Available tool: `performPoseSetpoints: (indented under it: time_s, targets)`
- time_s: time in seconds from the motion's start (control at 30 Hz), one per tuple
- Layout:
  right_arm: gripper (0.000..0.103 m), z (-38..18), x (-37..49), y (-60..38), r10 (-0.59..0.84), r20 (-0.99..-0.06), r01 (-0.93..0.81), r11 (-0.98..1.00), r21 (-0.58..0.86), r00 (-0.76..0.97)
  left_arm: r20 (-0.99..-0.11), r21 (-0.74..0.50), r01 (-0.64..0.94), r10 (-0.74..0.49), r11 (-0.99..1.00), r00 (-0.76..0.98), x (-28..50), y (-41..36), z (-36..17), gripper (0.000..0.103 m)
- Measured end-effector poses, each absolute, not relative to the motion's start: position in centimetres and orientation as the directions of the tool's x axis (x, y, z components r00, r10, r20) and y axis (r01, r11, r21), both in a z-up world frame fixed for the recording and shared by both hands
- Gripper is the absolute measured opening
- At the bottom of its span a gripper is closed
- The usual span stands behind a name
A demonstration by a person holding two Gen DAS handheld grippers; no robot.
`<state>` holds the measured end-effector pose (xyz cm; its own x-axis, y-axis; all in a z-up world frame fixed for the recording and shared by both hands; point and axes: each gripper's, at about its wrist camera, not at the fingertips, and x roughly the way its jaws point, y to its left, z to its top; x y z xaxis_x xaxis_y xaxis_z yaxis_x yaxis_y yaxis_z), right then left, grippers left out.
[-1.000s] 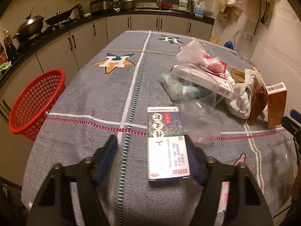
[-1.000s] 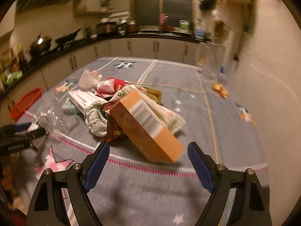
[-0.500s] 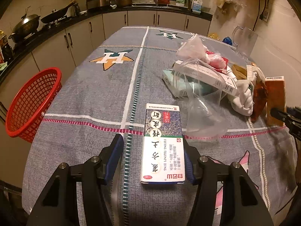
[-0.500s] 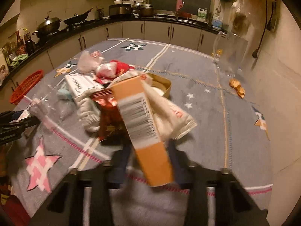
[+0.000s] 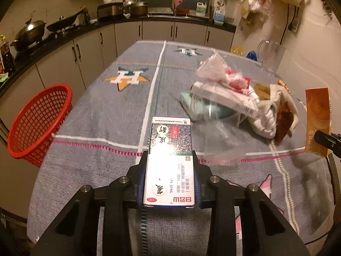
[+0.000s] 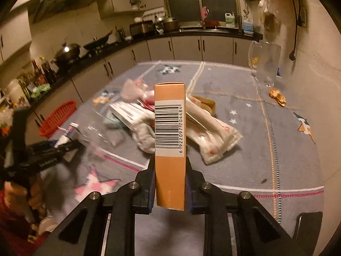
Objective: Collect trash
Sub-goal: 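Carry both boxes to the red basket and open both grippers over it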
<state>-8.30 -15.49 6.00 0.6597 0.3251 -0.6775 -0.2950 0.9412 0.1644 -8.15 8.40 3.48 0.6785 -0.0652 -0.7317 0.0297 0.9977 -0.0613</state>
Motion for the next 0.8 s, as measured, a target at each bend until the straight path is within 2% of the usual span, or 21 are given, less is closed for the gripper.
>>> performPoseSetpoints:
  time_s: [0.23,0.43,0.8]
  targets:
    - [0.024,7.2,-8.5,-12.5,0.436,-0.656,-0.378,0.894,0.239,0.617,-0.694,-0.052,0.022,-0.052,0.998,0.718,-9.2,8.8,5.5,0.034]
    - [0.024,8.1,-7.1,-7.2,0.550,-0.659,-0.482,0.820,0.309,0.514,-0.654,-0.054,-0.044,-0.002,0.998,0.756,-9.6,12.2,7.7,0.034]
    - [0.024,8.9,-2.7,6.6,0.623,-0.699,-0.621,0.714,0.323,0.352,-0.614,-0.010,-0.250,0.191,0.968,0.766,-9.2,23.4,9.7,0.034]
